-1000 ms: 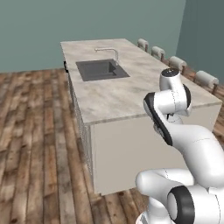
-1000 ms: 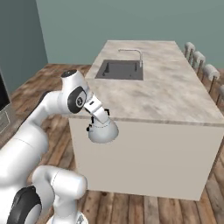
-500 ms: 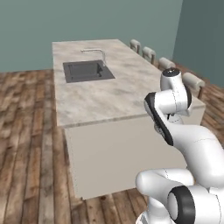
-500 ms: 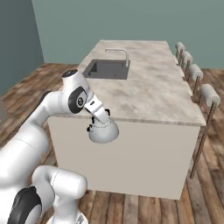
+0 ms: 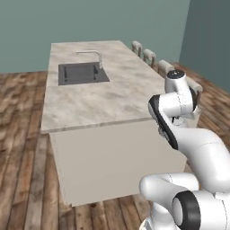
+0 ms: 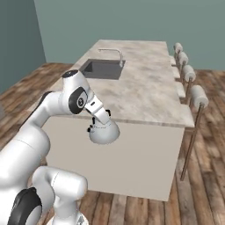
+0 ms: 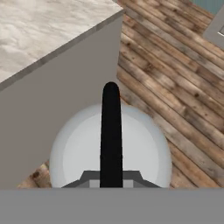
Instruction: The kettle is done boiling. Turn off the stove, then wait for 300 timesteps before moving the kettle to the dining table.
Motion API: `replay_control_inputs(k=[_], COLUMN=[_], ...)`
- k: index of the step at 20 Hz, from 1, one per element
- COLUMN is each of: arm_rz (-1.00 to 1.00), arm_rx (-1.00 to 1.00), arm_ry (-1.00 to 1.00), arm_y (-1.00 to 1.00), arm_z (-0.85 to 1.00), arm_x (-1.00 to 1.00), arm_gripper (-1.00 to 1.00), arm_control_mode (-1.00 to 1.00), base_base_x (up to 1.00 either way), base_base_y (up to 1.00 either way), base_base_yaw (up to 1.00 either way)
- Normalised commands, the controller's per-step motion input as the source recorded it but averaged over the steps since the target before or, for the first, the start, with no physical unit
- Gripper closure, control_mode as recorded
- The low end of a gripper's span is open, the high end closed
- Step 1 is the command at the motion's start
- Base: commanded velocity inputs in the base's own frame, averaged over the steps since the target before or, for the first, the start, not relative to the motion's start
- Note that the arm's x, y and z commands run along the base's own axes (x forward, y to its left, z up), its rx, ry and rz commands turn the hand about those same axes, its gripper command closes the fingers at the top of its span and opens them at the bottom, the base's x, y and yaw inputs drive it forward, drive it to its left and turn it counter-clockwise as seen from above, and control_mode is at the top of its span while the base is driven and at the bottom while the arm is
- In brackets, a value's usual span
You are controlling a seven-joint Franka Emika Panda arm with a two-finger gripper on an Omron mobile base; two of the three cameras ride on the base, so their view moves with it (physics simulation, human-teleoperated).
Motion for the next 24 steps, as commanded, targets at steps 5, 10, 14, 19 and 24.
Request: replay_control_inputs(k=[5,10,14,19,24], arm_rz=[0.00,0.00,0.00,0.00,0.00], arm_rx=[0.00,0.00,0.00,0.00,0.00], arm_ry=[0.00,0.00,0.00,0.00,0.00], arm_y=[0.00,0.00,0.00,0.00,0.00], arm_z=[0.00,0.00,0.00,0.00,0.00], arm_x=[0.00,0.00,0.00,0.00,0.00], arm_gripper=[1.00,1.00,1.00,1.00,1.00], arm_control_mode=[1.00,1.00,1.00,1.00,1.00], base_base_x=[0.06,0.16,0.36,0.50,0.54], base_base_y=[-0.52,-0.55,-0.48,-0.39,-0.31], base_base_yaw=[0.10,0.12,0.13,0.15,0.13])
